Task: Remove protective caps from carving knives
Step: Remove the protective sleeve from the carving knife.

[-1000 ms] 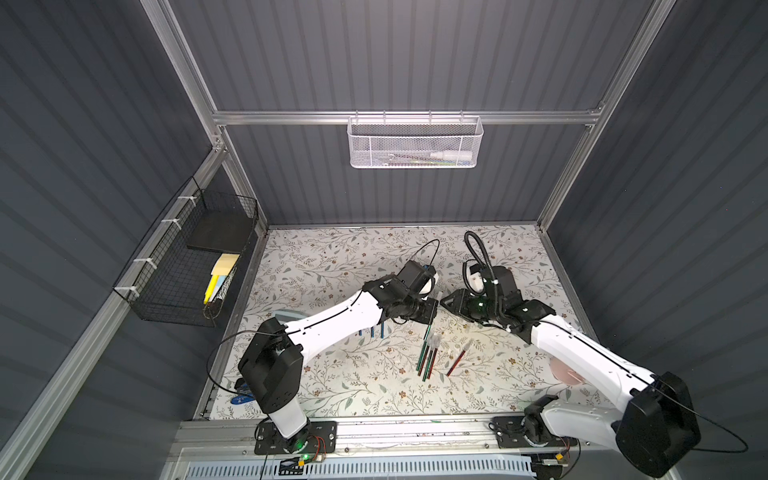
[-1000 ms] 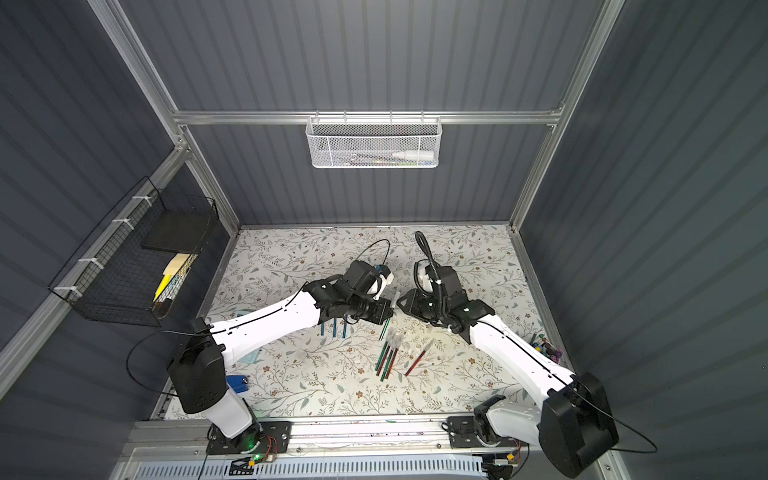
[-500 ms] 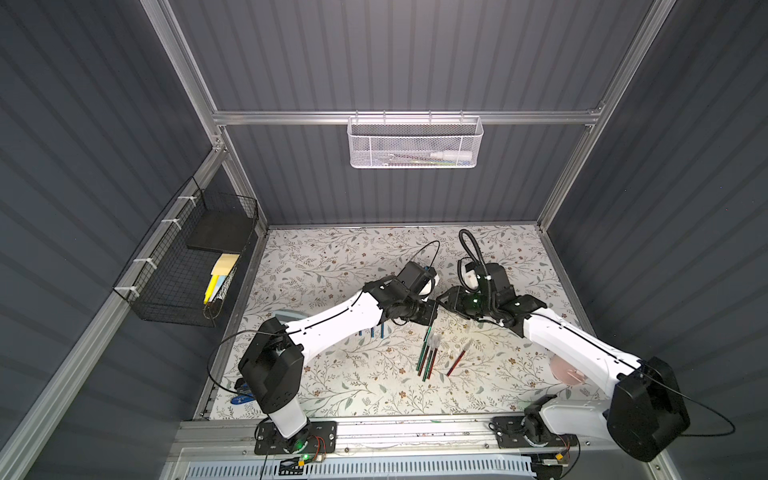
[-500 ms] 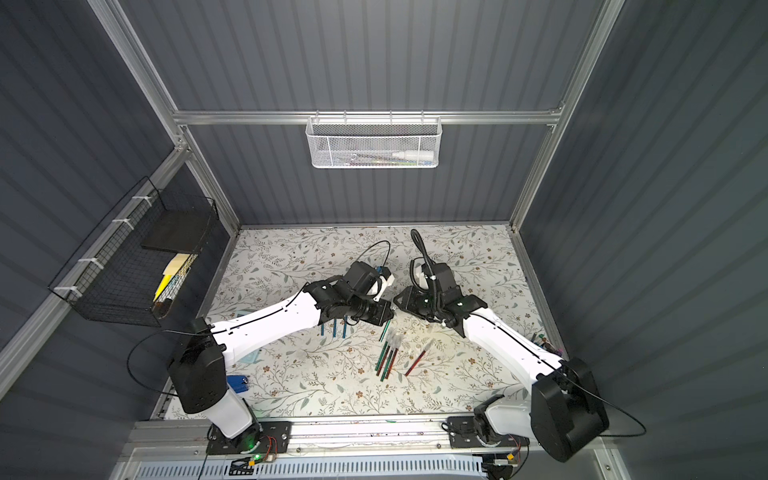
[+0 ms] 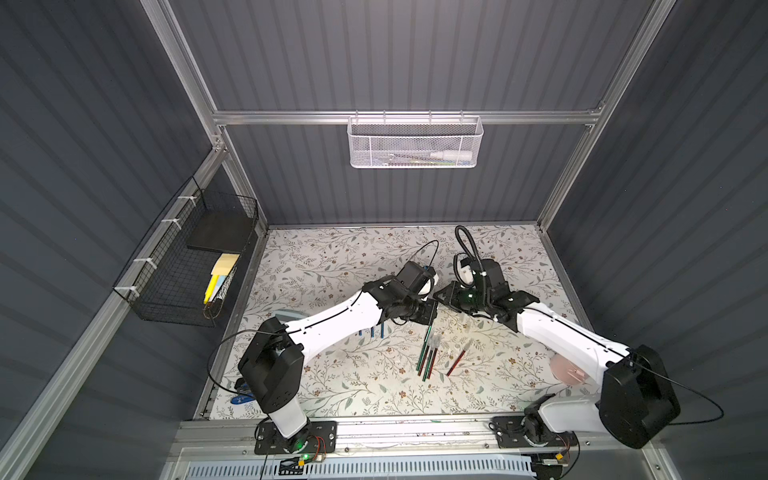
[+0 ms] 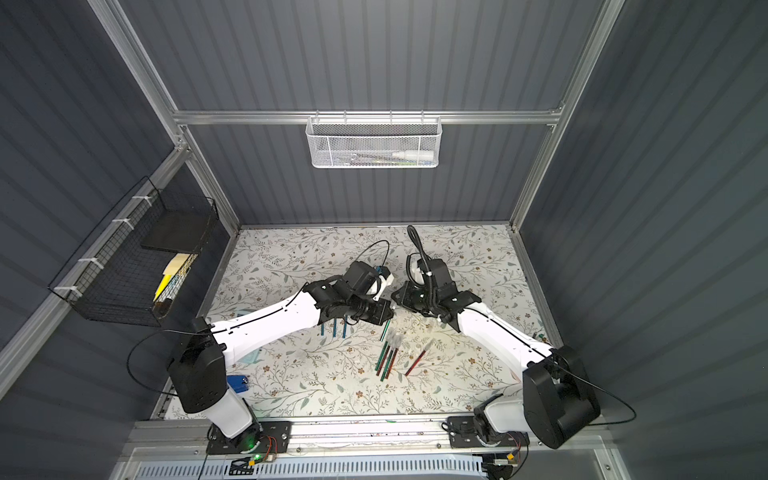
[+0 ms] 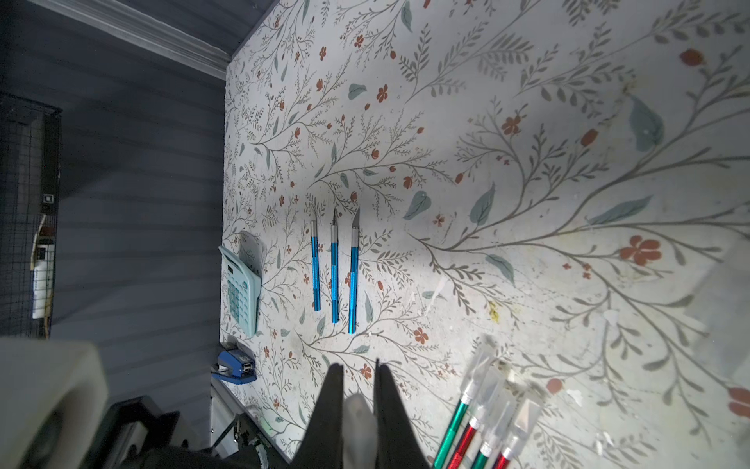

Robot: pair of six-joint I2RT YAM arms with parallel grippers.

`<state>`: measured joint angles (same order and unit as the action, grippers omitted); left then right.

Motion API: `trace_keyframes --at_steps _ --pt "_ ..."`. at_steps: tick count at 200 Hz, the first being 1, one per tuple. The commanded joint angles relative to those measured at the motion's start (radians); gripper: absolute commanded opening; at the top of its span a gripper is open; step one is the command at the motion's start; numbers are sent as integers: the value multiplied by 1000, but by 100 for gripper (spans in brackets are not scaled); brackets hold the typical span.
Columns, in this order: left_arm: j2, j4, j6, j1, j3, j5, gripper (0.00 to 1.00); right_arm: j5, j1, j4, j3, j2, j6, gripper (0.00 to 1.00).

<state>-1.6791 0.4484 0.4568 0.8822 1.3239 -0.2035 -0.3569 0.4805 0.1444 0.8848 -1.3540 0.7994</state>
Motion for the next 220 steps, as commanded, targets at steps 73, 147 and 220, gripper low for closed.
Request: trace_keyframes --at_steps 73,147,220 --pt "8 -34 16 -24 -64 -17 0 98 -7 31 74 -1 -26 2" --pt "14 -45 29 -24 -80 -27 0 98 -28 50 134 -11 -41 1" --pt "6 -46 31 -24 -78 -40 0 81 -70 50 161 -2 -44 0"
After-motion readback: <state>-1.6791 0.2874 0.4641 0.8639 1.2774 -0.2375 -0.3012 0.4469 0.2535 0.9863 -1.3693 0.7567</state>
